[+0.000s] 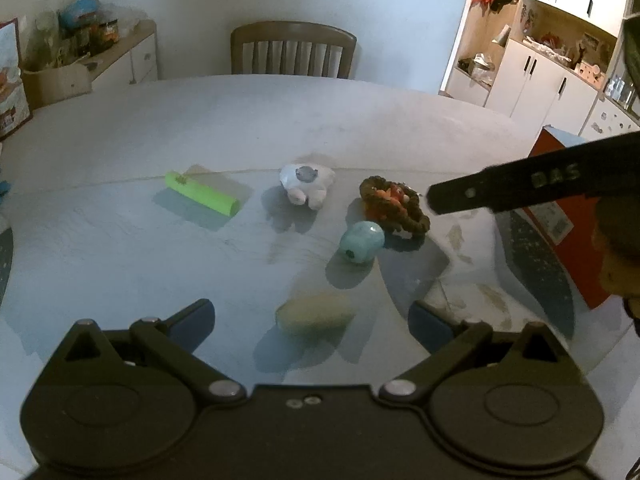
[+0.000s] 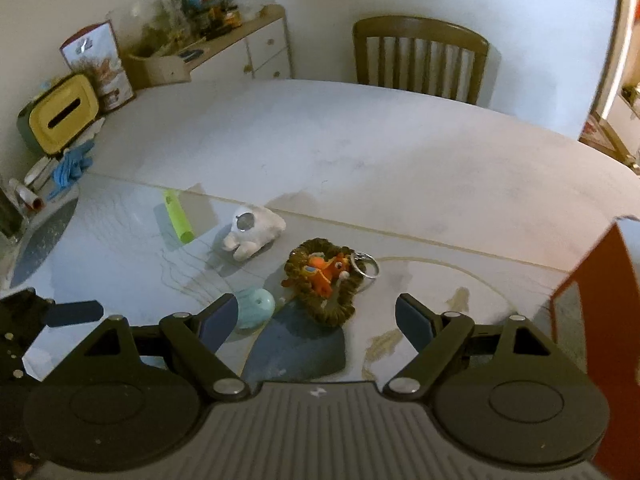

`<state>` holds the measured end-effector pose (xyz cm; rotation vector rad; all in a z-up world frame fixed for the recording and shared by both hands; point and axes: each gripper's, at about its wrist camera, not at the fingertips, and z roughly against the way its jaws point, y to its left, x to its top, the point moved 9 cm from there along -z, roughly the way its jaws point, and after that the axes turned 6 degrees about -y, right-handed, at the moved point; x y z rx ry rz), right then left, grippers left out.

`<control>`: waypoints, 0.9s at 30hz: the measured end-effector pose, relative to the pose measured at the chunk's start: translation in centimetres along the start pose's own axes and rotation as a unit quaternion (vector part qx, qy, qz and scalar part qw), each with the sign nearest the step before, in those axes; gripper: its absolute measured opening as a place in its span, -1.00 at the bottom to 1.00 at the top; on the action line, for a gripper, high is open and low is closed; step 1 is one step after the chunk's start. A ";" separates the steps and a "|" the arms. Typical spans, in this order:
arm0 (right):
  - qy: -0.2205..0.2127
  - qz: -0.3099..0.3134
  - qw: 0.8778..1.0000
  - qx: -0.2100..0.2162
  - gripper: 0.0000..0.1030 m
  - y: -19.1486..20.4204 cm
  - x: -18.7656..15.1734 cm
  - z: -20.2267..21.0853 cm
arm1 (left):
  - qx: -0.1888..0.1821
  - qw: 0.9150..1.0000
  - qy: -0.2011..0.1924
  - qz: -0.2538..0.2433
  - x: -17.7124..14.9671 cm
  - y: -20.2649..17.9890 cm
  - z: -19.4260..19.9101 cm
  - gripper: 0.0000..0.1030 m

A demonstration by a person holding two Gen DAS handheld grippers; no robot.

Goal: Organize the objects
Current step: 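Withdraw both tools from the box back toward the table items, then grasp the brown fuzzy keychain with the right tool while the left grasps the beige roll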

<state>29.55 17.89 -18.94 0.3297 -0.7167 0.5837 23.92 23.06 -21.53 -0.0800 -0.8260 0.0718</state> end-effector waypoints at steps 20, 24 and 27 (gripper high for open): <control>0.029 0.039 0.999 -0.005 -0.34 1.2 -0.3 -5.6 | 0.025 0.999 0.014 -0.019 -1.2 -0.3 -2.9 0.38; 0.033 0.042 0.999 -0.008 -0.44 1.4 -0.4 -5.9 | 0.032 0.999 0.014 -0.024 -1.0 -0.3 -3.0 0.26; 0.035 0.037 0.999 -0.017 -0.61 1.2 -0.5 -6.1 | 0.029 0.999 0.015 -0.026 -0.8 -0.5 -3.0 0.10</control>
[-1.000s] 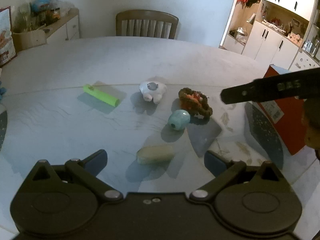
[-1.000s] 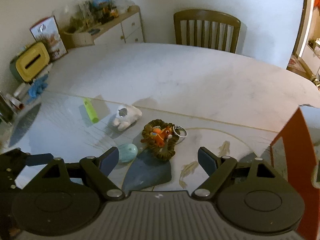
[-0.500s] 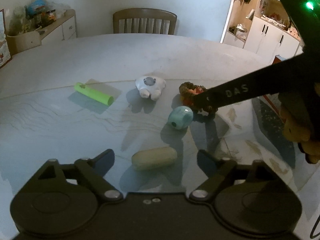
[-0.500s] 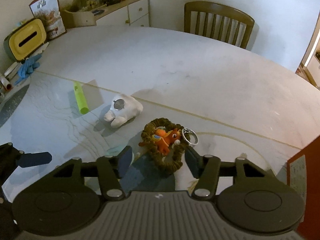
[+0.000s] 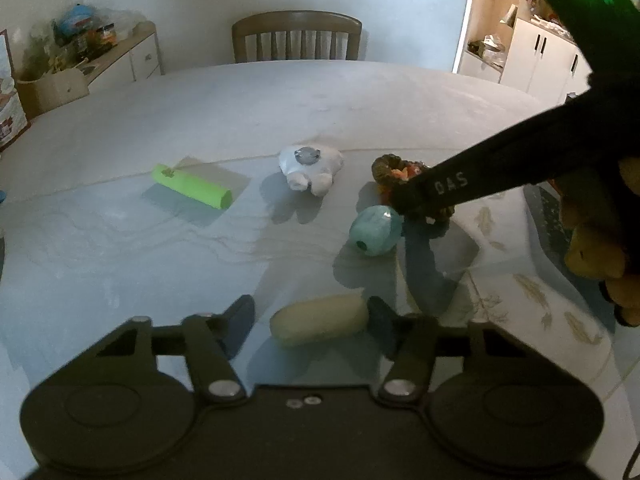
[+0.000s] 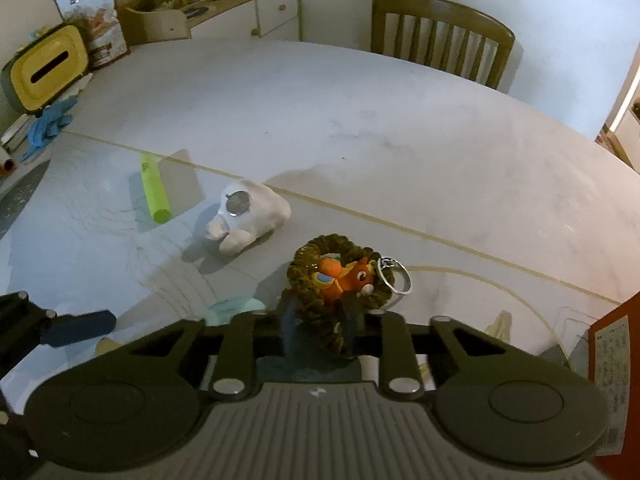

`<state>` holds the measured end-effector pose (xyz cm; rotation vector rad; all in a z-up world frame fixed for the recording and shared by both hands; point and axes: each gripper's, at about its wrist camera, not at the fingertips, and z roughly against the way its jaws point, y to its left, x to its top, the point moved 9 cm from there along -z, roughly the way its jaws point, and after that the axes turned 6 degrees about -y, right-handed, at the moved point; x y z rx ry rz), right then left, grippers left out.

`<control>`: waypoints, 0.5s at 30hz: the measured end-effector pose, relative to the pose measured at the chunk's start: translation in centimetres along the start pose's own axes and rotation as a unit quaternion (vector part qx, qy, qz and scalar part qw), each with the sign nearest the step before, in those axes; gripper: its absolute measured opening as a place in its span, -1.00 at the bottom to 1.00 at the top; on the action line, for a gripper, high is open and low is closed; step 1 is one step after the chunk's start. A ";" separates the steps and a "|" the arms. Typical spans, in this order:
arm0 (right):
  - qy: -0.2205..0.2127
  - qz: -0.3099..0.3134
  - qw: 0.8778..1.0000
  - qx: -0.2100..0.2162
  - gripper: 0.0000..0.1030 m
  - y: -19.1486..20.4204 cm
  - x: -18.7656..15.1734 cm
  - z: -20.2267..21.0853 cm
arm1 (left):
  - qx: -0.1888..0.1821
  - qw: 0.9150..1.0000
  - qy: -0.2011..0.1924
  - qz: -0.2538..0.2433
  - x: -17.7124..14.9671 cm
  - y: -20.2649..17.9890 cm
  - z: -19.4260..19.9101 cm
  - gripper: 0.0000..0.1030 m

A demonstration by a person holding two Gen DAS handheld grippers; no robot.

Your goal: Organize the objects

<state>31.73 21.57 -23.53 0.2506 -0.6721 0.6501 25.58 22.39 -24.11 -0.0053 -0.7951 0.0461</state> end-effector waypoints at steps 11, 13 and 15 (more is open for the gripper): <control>-0.024 -0.026 0.999 0.001 -0.86 -0.7 1.1 1.6 | -0.011 1.000 0.004 0.004 0.1 -0.1 0.1 -0.03; -0.031 -0.040 0.999 0.008 -0.86 -0.9 1.6 2.5 | -0.015 1.000 0.005 0.006 0.3 -0.1 0.3 -0.04; -0.043 -0.052 0.998 0.014 -0.86 -1.2 2.2 3.6 | -0.018 1.000 0.000 0.007 0.6 -0.1 0.6 -0.04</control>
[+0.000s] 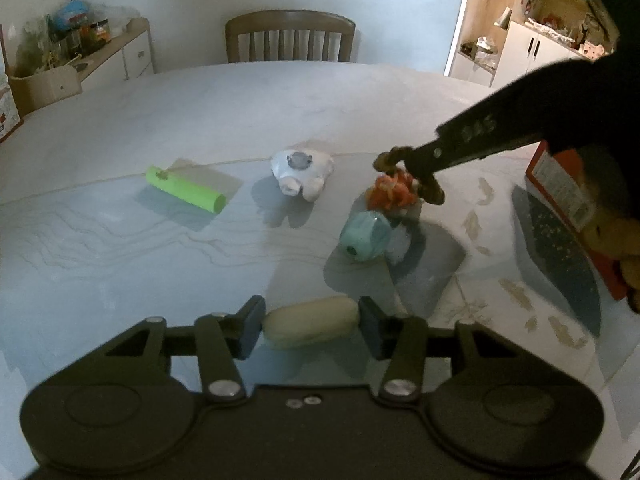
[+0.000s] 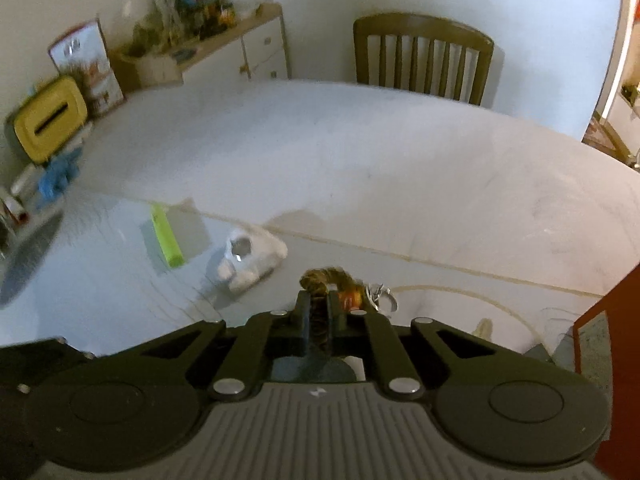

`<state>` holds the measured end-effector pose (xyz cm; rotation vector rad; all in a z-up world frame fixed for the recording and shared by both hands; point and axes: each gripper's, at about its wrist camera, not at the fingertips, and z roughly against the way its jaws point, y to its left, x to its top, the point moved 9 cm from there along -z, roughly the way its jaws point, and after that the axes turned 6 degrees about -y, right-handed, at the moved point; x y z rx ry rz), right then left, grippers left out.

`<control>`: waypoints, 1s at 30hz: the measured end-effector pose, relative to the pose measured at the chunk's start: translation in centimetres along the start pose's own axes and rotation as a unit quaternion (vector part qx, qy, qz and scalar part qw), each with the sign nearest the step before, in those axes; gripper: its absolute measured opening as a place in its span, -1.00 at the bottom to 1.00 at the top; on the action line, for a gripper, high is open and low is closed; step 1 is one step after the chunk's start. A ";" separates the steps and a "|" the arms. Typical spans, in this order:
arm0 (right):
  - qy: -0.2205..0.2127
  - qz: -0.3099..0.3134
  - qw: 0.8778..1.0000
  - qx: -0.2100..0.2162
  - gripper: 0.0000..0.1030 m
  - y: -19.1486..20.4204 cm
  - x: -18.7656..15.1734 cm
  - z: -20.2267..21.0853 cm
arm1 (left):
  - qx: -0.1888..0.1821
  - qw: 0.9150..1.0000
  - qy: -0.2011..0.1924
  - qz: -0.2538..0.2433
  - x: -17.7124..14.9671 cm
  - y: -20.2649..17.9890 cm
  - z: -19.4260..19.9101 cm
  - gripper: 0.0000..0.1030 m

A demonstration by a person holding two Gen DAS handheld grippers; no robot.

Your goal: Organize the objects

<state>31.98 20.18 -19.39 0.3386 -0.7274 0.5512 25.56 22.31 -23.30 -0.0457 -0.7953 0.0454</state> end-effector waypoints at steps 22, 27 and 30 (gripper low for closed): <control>-0.037 -0.091 0.994 0.053 -0.86 -3.6 0.2 12.8 | -0.057 0.997 -0.043 0.008 3.1 -3.0 5.6 -0.04; -0.047 -0.093 0.994 0.043 -0.86 -4.3 -0.8 15.4 | -0.066 0.997 -0.045 0.001 3.0 -4.2 6.0 -0.04; -0.070 -0.088 0.993 0.045 -0.86 -4.8 0.3 17.7 | -0.071 0.996 -0.048 -0.001 3.1 -4.8 6.2 -0.04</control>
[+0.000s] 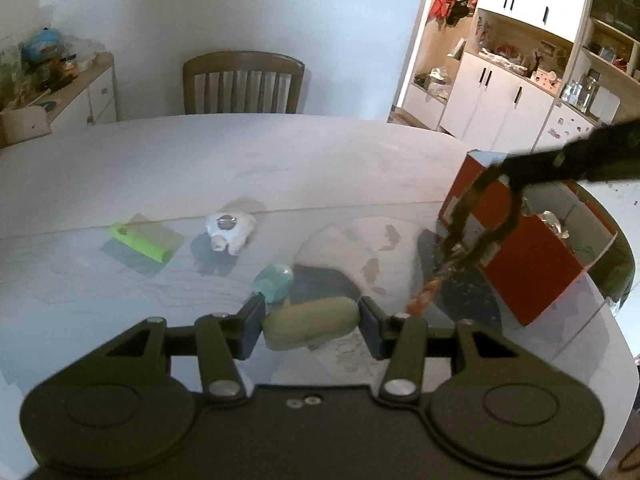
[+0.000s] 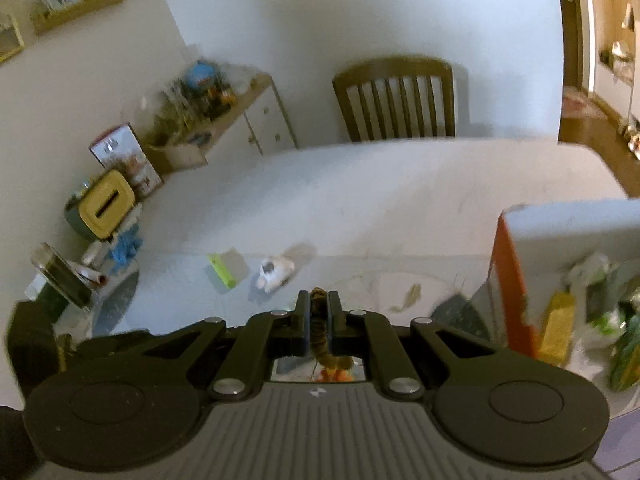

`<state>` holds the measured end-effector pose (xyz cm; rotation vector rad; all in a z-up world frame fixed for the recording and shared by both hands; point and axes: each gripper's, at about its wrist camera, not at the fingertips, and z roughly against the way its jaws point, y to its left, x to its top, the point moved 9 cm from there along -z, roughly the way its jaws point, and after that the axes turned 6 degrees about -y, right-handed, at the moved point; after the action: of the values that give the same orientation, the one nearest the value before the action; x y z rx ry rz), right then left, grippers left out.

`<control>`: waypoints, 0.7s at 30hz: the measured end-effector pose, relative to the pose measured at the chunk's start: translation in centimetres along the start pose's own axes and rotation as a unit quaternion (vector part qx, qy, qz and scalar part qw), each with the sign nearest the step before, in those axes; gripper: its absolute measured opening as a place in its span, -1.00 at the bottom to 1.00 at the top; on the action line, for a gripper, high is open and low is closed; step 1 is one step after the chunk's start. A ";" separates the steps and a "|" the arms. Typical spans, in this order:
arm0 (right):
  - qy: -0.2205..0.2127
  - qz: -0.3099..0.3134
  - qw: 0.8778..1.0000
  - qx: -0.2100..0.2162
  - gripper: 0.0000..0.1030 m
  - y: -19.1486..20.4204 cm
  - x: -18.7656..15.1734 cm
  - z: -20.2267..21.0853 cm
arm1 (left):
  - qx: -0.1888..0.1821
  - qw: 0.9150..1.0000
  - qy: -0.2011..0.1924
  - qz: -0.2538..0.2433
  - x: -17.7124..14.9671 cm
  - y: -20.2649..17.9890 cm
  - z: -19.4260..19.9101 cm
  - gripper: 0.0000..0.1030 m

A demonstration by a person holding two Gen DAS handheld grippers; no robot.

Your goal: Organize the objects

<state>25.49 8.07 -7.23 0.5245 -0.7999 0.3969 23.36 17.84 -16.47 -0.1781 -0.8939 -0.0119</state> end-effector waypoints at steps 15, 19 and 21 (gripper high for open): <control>0.108 0.019 0.994 -0.016 -0.86 -2.4 -8.9 -2.1 | -0.008 1.000 0.002 -0.018 0.0 -2.8 0.0 -0.04; 0.161 0.031 0.986 -0.005 -0.86 -2.0 -13.6 -2.6 | -0.005 1.000 0.006 -0.019 -0.2 -2.8 0.0 -0.04; 0.177 0.050 0.983 0.007 -0.86 -1.4 -14.9 -2.5 | -0.004 1.000 0.008 -0.018 -0.3 -2.9 -0.1 -0.04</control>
<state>18.14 6.34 -20.37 0.4111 -0.4809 0.5715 22.97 14.98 -16.34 -0.1681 -0.8818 -0.0503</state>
